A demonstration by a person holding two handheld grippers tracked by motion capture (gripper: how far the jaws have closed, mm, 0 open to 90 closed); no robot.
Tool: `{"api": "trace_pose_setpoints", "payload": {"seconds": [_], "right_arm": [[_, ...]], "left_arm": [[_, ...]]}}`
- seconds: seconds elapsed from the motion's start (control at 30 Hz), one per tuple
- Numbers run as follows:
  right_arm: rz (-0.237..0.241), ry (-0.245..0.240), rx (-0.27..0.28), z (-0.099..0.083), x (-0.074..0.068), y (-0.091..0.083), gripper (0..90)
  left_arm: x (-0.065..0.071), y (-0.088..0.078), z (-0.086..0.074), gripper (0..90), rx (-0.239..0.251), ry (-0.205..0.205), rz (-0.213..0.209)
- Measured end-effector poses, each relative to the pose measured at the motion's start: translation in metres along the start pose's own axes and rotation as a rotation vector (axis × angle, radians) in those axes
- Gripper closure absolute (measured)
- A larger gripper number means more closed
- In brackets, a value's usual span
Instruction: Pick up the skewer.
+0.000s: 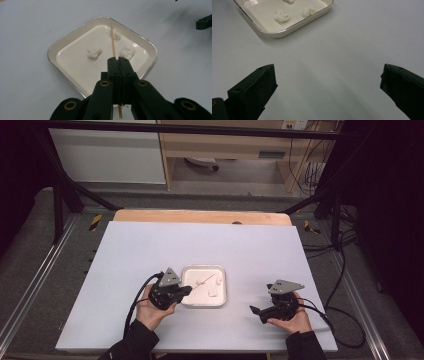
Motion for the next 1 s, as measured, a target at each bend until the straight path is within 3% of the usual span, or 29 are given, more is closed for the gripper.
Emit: {"api": "trace_pose_setpoints", "payload": {"seconds": [0.17, 0.53, 1.0], "right_arm": [[-0.002, -0.054, -0.01, 0.008, -0.007, 0.001, 1.6], [-0.006, -0.18, -0.025, 0.025, -0.021, 0.008, 4.6], [-0.007, -0.343, -0.037, 0.042, -0.032, 0.014, 9.7]], "left_arm": [[0.003, 0.002, 0.002, 88.8, -0.009, 0.03, -0.025], [0.013, 0.012, 0.007, 88.8, -0.026, 0.052, -0.069], [0.036, 0.028, 0.024, 88.8, -0.043, 0.112, -0.133]]}}
Point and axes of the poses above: each handheld gripper's, and its own axes: y roughly forward along the jaws, z roughly out of its top, x roughly to its right, the point moved 5 cm from there along y, roughly forward along the jaws, and after that the axes turned 6 degrees about x, right-handed, at the moved point
